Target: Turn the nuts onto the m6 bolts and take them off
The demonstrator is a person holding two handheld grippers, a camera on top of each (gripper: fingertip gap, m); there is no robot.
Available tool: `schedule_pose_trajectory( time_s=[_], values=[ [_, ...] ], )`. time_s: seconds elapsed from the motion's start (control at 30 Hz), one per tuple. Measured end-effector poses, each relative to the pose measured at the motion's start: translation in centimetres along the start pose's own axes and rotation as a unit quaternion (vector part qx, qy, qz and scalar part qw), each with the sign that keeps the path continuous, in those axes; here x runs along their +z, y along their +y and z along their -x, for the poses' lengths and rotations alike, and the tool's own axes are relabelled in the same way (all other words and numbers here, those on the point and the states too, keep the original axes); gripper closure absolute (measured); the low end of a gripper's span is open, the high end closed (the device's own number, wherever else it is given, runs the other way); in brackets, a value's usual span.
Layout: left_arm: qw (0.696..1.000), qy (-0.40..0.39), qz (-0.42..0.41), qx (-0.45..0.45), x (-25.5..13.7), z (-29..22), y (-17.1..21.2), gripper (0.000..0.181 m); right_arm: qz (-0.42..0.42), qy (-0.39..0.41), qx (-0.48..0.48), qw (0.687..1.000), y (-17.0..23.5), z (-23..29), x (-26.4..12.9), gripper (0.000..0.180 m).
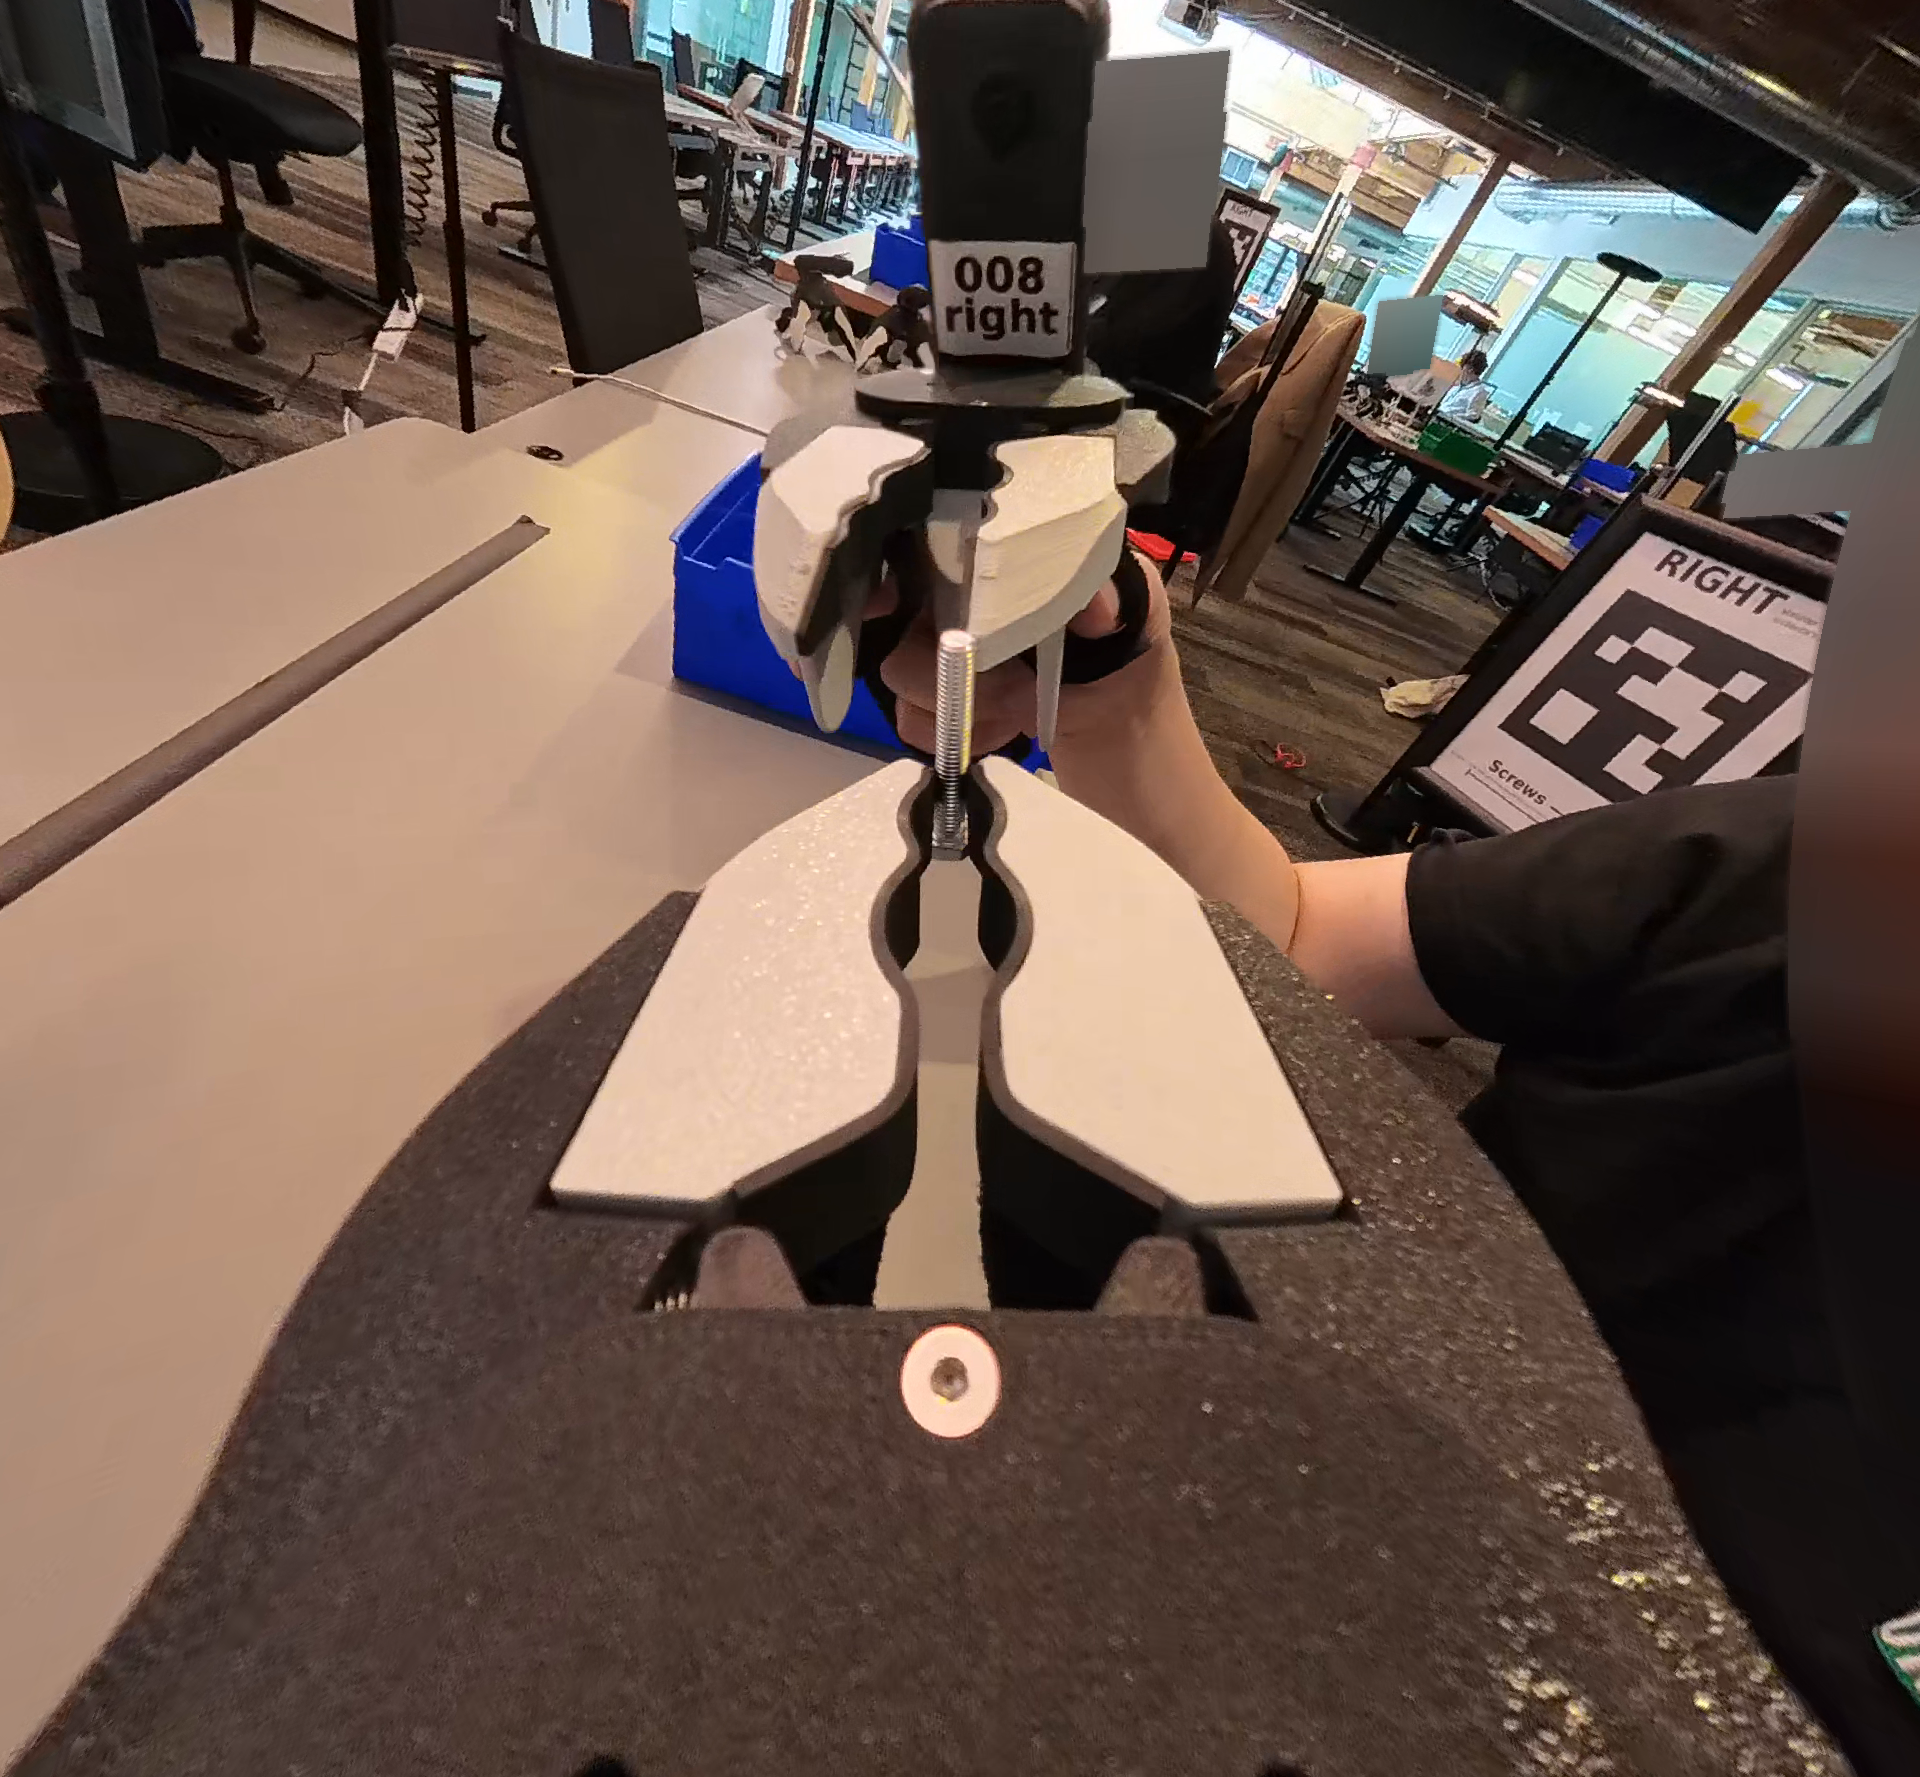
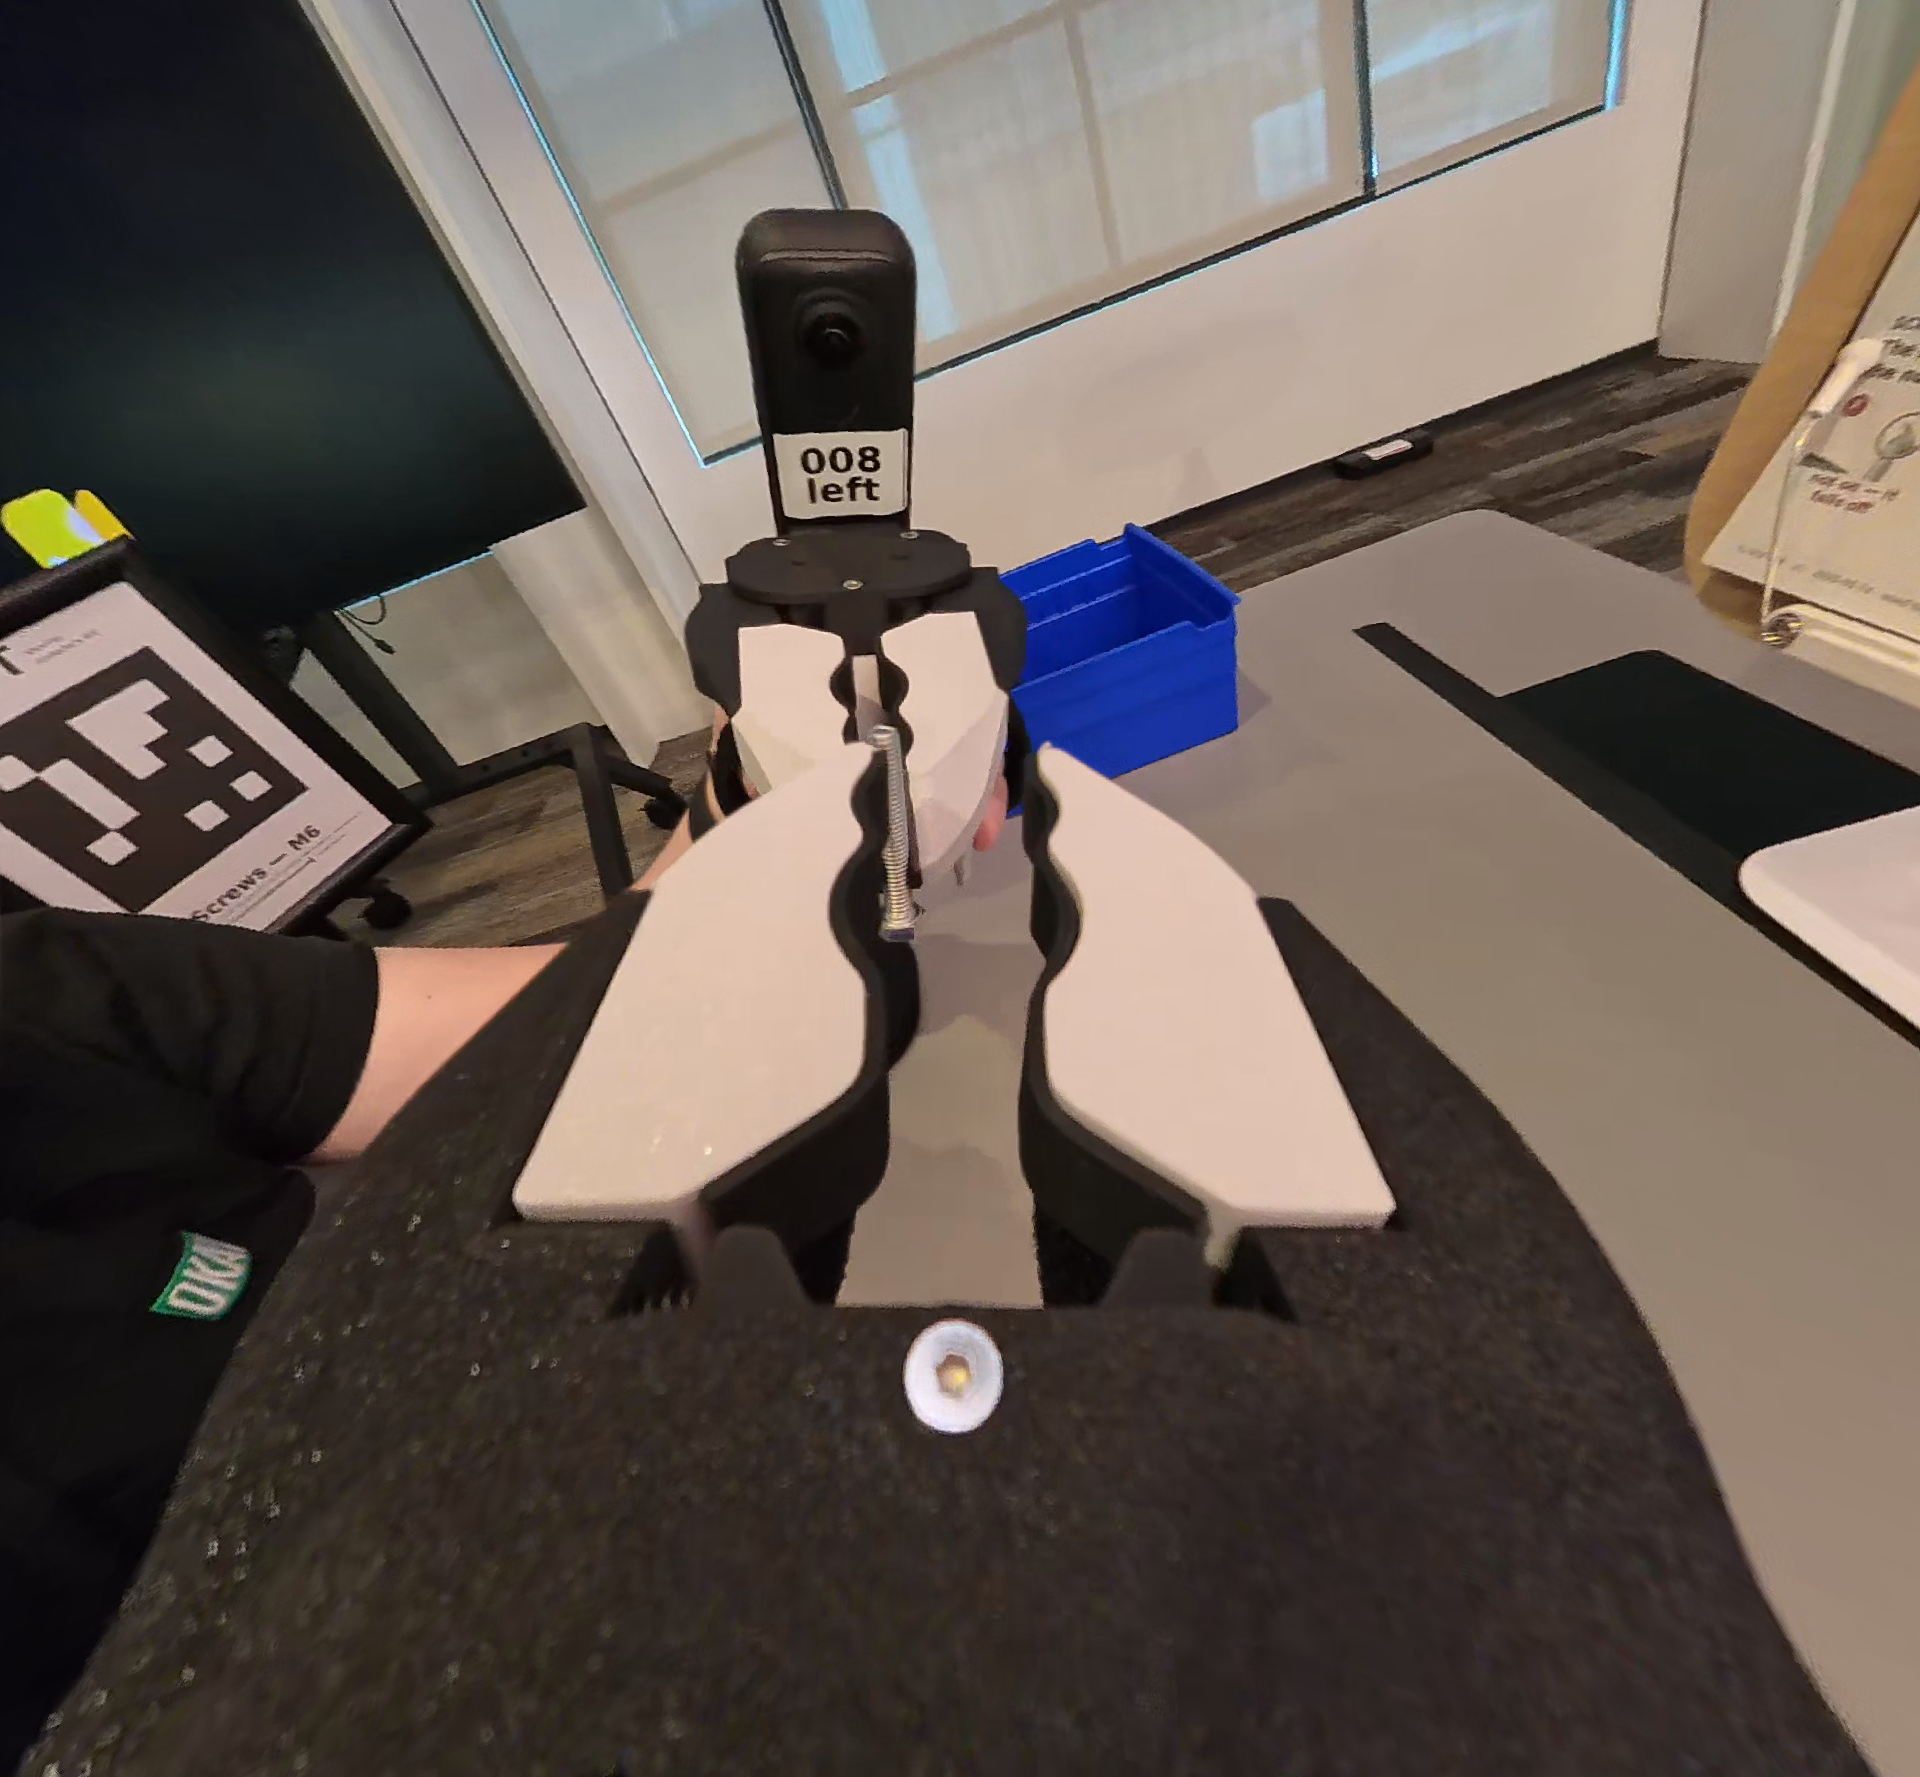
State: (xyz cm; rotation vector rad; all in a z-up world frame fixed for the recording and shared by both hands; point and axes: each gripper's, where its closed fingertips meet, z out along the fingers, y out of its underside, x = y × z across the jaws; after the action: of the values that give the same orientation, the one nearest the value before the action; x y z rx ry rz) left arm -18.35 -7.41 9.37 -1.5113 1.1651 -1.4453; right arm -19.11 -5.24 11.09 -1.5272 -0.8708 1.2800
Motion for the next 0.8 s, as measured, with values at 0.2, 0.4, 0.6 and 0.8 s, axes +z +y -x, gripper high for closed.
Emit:
schedule_pose_trajectory(
  time_s=[0.2, 0.4, 0.6, 0.8],
  values=[
    [1.0, -0.003, -0.007, -0.004, -0.6, 0.1, 0.0, 0.176, -0.009, -0.021, 0.005, 1.0, -0.1, 0.9, 0.4, 0.154],
    [1.0, -0.001, 0.004, 0.008, 0.0, -0.3, 0.4, 0.176, 0.016, -0.01, -0.02, 1.0, 0.8, 0.9, 1.1, 0.16],
    [1.0, 0.004, -0.019, -0.016, -0.3, 0.1, -0.1, 0.172, 0.005, -0.026, -0.015, 1.0, 0.5, 1.1, 1.1, 0.175],
    [0.999, -0.003, -0.037, -0.037, -0.4, 0.7, -0.4, 0.165, -0.009, -0.028, 0.002, 1.0, 0.3, 1.0, 1.3, 0.175]
  ],
)
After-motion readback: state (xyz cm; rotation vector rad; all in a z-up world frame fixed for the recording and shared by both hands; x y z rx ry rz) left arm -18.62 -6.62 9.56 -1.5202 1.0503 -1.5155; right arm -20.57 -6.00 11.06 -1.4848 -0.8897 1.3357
